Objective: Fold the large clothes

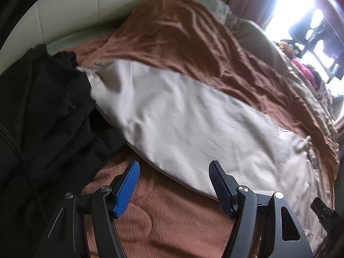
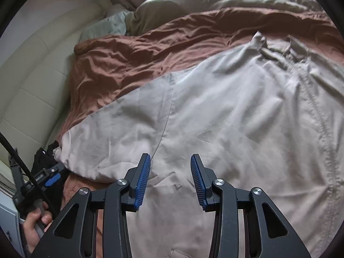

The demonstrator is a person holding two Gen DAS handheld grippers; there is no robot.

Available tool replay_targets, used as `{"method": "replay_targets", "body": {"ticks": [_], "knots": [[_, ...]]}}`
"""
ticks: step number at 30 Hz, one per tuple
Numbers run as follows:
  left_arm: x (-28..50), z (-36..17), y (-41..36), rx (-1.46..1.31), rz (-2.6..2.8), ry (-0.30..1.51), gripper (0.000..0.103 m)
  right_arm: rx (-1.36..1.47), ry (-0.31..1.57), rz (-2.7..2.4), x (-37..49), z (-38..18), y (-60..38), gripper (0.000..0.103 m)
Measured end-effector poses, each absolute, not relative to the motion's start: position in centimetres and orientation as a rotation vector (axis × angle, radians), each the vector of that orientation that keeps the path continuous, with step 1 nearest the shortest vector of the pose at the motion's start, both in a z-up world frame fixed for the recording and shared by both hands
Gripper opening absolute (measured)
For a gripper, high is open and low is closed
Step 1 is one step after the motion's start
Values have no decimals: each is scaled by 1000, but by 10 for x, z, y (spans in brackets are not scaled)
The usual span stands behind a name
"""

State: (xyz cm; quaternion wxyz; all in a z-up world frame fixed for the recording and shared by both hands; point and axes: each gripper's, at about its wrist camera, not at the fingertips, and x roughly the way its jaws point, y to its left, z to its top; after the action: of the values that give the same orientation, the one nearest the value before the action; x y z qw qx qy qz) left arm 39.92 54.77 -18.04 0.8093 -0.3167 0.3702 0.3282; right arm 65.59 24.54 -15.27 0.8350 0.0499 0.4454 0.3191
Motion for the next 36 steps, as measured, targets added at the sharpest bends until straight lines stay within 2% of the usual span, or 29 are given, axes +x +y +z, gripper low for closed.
{"method": "replay_targets", "body": {"ticks": [5, 6, 7, 8, 10, 12, 15, 20, 27, 29, 30, 31, 32, 36], "knots": [[416, -209, 560, -643, 795, 857, 68, 155, 1016, 738, 668, -175, 261, 23], [419, -213, 563, -634, 811, 863, 60, 164, 1035, 747, 669, -180, 264, 19], [422, -218, 566, -633, 823, 876, 41, 172, 1050, 754, 671, -185, 268, 17], [423, -220, 569, -639, 830, 878, 33, 176, 1062, 757, 672, -189, 270, 16], [422, -214, 572, -650, 847, 845, 4, 184, 1091, 766, 674, -199, 277, 14], [423, -201, 570, -644, 828, 812, 4, 193, 1118, 775, 675, -207, 284, 12], [424, -169, 561, -598, 779, 759, 3, 199, 1153, 840, 675, -221, 298, 5], [432, -111, 541, -516, 705, 685, 2, 196, 1221, 891, 679, -252, 320, 3], [460, -46, 490, -404, 548, 610, 2, 244, 1172, 876, 691, -223, 301, 4], [467, -38, 476, -380, 516, 600, 2, 257, 1157, 851, 692, -215, 290, 11], [471, -32, 467, -367, 496, 596, 2, 260, 1146, 842, 691, -210, 283, 26], [475, -27, 458, -356, 475, 592, 2, 273, 1132, 834, 690, -206, 275, 47], [478, -22, 451, -348, 457, 589, 2, 291, 1117, 829, 688, -200, 268, 53], [494, -2, 413, -300, 352, 567, 2, 327, 1056, 770, 683, -180, 229, 55]]}}
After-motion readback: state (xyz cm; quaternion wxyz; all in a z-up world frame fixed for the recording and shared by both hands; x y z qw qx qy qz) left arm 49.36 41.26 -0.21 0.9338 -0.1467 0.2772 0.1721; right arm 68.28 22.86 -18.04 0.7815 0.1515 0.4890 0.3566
